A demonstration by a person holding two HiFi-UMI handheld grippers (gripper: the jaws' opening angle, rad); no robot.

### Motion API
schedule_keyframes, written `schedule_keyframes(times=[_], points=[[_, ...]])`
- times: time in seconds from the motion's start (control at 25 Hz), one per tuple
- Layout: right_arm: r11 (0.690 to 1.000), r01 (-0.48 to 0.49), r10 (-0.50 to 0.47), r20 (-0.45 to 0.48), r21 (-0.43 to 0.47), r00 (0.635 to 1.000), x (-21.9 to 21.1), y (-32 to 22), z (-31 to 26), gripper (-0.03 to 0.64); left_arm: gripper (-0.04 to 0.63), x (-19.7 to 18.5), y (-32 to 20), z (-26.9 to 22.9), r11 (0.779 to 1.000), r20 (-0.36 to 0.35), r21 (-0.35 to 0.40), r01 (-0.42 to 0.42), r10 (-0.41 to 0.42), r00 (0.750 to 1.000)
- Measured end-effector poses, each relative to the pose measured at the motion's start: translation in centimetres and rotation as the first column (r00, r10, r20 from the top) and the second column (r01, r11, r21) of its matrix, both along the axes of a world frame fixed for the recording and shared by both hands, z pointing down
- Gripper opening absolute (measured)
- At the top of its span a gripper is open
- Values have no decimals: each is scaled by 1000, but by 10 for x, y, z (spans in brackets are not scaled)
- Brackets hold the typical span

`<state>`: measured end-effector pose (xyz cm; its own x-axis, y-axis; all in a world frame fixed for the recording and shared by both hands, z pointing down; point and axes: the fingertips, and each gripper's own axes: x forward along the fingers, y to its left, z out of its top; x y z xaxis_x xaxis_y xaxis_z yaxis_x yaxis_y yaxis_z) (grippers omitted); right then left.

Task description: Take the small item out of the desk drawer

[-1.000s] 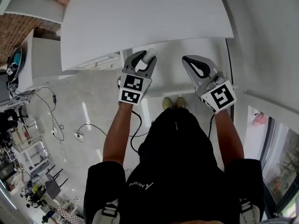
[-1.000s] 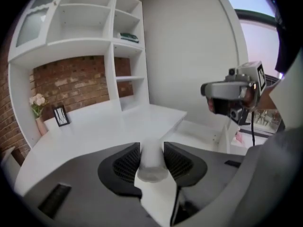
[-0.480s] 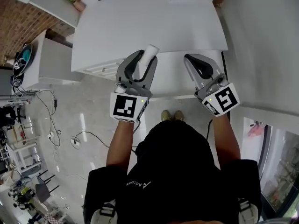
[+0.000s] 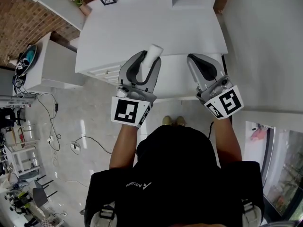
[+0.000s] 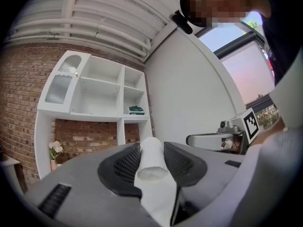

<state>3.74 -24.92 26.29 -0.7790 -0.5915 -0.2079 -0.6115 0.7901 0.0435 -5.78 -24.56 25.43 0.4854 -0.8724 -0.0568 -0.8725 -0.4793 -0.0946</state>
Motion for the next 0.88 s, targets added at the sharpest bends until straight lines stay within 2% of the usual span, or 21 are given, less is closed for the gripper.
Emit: schedule_keyframes(times=[0.36,0.6,0.72,0.88], points=[[1000,-15,15,-3,-8,1000,1,1,-1,-2,152,1,3,-8,1000,-14,18,-10,10,1000],[1000,-21,20,-8,-9,1000,3,0,0,-2,152,0,4,-3,1000,9,2,-17,17,1000],[1000,-26,26,-9,-10,1000,5,0,0,-2,152,1,4,-2,1000,16,-28,-9,9,1000],[999,-31,31,-10,-13,999,8,1,0,-2,152,2,6,-2,1000,14,1,-24,24,1000]])
